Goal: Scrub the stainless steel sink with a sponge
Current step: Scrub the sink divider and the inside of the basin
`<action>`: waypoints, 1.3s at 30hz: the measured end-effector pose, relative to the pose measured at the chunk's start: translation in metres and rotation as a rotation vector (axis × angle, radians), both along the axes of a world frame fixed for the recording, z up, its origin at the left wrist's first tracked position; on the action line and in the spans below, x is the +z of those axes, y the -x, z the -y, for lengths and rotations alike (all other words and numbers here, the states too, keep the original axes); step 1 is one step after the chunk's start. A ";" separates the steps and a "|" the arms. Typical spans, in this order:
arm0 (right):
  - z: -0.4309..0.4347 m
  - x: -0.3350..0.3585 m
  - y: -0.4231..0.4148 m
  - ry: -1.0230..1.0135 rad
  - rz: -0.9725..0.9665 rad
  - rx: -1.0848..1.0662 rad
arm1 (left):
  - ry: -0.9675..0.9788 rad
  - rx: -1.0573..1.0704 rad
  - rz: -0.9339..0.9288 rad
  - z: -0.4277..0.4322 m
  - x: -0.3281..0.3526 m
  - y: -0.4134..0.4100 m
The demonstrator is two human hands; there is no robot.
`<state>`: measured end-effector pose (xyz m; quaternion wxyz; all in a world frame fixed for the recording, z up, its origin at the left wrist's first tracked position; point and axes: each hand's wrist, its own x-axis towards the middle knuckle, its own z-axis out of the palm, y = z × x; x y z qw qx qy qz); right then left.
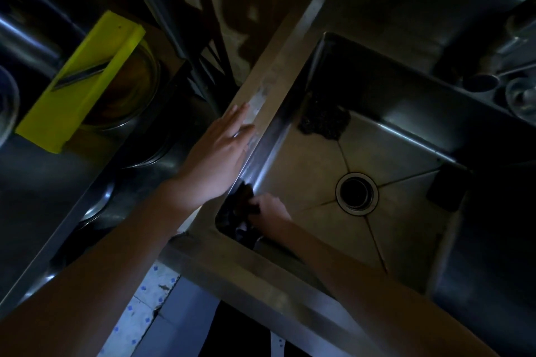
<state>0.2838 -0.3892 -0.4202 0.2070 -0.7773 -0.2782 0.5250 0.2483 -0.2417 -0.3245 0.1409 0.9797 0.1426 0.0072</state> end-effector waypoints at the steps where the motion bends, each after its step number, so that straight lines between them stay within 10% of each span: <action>1: 0.001 -0.002 0.003 -0.001 -0.001 0.029 | -0.001 0.001 -0.001 0.000 0.000 0.000; 16: -0.028 0.031 -0.075 -0.435 -0.031 -0.784 | 0.042 0.019 0.000 0.005 0.009 0.003; 30: 0.008 0.033 0.009 -0.319 -0.189 -0.532 | 0.056 0.017 -0.025 0.005 0.009 -0.004; 39: -0.031 -0.002 -0.050 -0.284 -0.091 -0.833 | 0.070 0.019 -0.012 0.002 0.007 -0.003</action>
